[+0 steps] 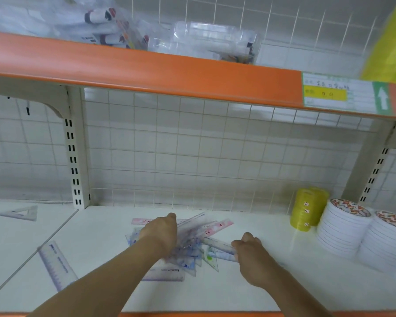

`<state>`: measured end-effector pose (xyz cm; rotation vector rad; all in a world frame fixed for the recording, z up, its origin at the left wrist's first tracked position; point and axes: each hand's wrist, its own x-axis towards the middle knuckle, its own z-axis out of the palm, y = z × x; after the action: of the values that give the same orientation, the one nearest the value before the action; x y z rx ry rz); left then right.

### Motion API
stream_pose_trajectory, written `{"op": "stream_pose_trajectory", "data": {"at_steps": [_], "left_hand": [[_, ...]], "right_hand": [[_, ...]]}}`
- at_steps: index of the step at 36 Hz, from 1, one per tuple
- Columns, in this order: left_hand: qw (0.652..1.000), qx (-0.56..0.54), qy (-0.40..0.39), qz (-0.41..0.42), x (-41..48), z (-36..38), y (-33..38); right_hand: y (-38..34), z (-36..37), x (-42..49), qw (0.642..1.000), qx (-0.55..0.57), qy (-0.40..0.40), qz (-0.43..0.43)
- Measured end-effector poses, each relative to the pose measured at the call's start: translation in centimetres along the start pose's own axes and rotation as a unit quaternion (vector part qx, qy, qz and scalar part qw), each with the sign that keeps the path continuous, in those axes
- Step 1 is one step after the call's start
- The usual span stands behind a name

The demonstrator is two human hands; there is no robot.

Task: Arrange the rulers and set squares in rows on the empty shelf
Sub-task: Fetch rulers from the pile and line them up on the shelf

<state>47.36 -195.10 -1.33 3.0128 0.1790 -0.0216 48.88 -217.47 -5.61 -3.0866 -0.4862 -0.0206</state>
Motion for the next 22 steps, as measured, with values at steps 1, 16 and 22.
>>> {"op": "stream_pose_trajectory", "data": {"at_steps": [1,16,22], "left_hand": [[1.000,-0.009,-0.002,0.001,0.0,0.0,-0.2],[0.994,0.079,-0.063,0.051,-1.3,-0.5,-1.4],[0.997,0.043,-0.044,0.037,-1.3,-0.2,-1.6]], "right_hand": [[0.0,0.0,-0.1,1.000,0.001,0.001,-0.001],[-0.3,-1.0,0.0,1.000,-0.004,0.014,-0.023],[-0.4,-1.2,-0.2,0.999,-0.006,0.021,-0.025]]}}
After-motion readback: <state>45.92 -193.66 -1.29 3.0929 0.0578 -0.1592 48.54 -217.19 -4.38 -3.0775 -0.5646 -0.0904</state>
